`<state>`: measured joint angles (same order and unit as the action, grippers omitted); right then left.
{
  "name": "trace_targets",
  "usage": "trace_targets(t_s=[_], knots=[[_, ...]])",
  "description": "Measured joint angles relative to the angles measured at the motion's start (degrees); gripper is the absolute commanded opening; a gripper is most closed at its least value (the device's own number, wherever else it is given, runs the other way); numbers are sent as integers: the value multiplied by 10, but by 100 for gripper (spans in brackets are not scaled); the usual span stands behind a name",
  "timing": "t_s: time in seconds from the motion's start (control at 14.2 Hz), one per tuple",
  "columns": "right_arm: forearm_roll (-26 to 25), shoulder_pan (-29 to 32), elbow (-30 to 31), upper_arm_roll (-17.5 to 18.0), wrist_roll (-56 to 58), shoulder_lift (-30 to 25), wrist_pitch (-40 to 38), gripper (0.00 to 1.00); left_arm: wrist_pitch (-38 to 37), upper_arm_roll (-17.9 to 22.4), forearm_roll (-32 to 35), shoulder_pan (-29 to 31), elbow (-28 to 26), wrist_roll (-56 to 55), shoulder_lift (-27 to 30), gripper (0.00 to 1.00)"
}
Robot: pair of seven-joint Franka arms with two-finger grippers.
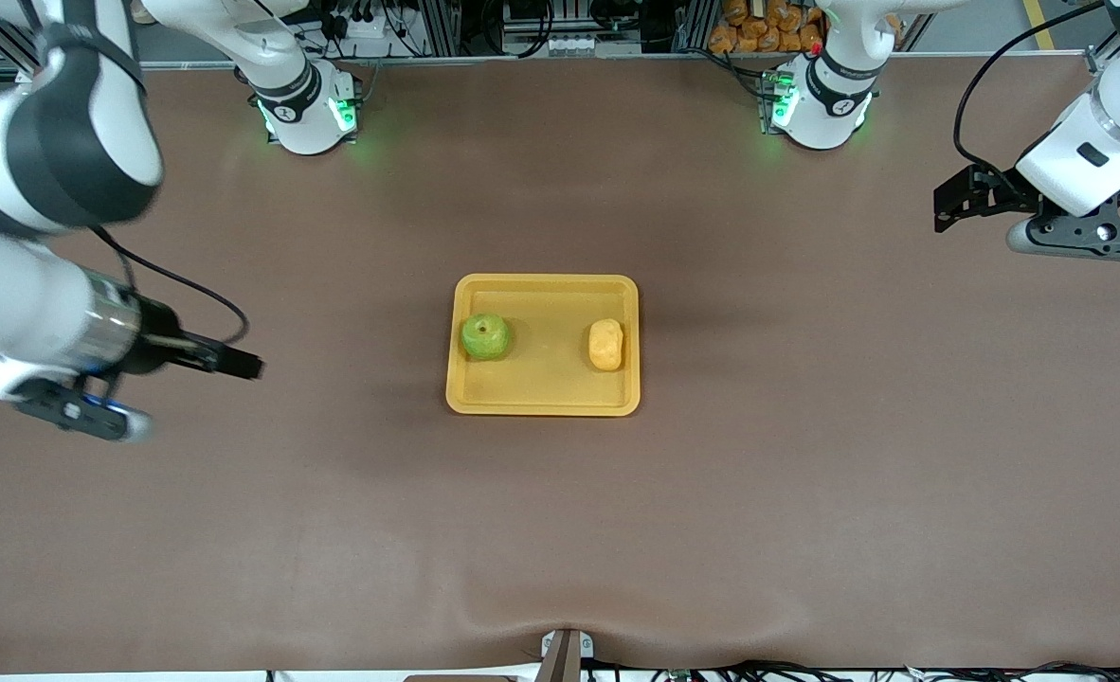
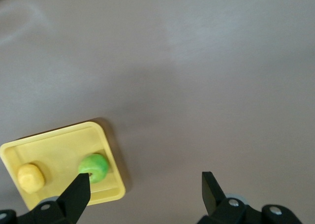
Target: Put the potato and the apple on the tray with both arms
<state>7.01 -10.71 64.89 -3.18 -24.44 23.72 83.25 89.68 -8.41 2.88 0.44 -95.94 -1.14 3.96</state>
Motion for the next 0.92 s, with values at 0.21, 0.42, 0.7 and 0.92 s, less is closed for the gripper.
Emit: trace_targets(t_s=[0.21, 0.42, 0.7, 0.92], knots=[[-8, 29, 0, 5, 8, -40, -25, 100, -3, -3, 0, 0, 1, -10, 0, 100], [-8, 60, 4, 6, 77, -73, -54, 100, -4, -4, 0, 0, 2, -11, 0, 100], [-9, 95, 60, 9, 146, -141, -78, 100, -5, -4, 0, 0, 2, -11, 0, 100], [-19, 103, 103, 18, 173, -184, -79, 100, -6, -4, 0, 0, 2, -11, 0, 100]])
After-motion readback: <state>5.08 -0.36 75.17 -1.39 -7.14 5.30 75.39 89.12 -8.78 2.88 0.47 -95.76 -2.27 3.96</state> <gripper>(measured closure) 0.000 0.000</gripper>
